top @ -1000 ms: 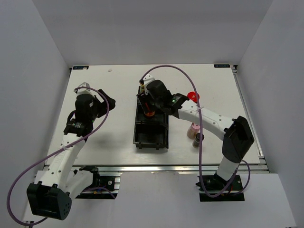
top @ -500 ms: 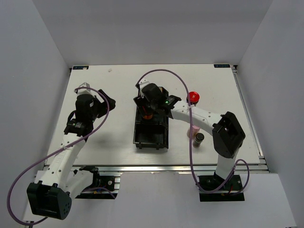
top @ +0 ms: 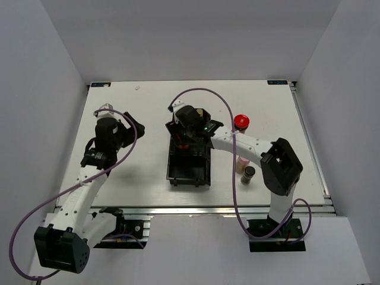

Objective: Organize the condiment bottles

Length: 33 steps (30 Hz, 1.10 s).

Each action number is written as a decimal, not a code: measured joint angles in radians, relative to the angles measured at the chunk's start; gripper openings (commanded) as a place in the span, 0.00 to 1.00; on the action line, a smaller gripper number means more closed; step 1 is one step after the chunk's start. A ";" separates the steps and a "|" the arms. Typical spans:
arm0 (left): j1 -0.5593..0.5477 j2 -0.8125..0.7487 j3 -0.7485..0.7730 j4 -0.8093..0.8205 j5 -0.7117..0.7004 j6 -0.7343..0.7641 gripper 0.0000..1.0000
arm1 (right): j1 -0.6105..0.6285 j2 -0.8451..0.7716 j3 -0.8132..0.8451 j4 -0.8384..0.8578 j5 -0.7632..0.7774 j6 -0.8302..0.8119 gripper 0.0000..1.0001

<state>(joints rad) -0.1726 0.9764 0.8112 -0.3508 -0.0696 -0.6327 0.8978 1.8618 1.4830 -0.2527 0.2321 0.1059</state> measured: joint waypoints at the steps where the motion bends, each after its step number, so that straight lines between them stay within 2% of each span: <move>1: 0.000 0.001 0.000 0.000 0.000 0.000 0.98 | 0.000 0.000 0.000 0.002 -0.002 0.000 0.68; 2: 0.000 0.001 0.000 0.000 0.000 0.000 0.98 | 0.000 0.000 0.000 0.002 -0.005 0.001 0.76; 7: 0.000 0.001 0.000 0.000 0.000 0.000 0.98 | 0.000 0.000 0.000 0.044 -0.011 0.009 0.82; 9: 0.000 0.001 0.000 0.000 0.000 0.000 0.98 | 0.000 0.000 0.000 0.055 -0.015 0.012 0.89; 16: 0.000 0.001 0.000 0.000 0.000 0.000 0.98 | 0.000 -0.035 0.000 0.050 -0.009 0.016 0.89; 21: 0.000 0.002 0.000 0.000 0.003 0.005 0.98 | -0.023 -0.178 -0.039 0.045 0.035 0.020 0.89; 25: 0.000 0.002 0.000 0.020 0.027 0.017 0.98 | -0.145 -0.363 -0.132 0.051 0.029 0.049 0.89; 27: 0.000 0.004 0.000 0.039 0.037 0.020 0.98 | -0.256 -0.436 -0.179 0.044 0.024 0.071 0.89; 30: -0.002 0.026 0.002 0.057 0.054 0.023 0.98 | -0.401 -0.479 -0.226 0.032 0.046 0.087 0.89; 33: -0.010 0.062 0.002 0.067 0.074 0.024 0.98 | -0.474 -0.471 -0.264 0.002 0.054 0.095 0.89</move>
<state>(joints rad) -0.1825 1.0382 0.8131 -0.2836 0.0044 -0.6086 0.4240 1.3907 1.2190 -0.2508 0.2863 0.2005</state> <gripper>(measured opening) 0.980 0.894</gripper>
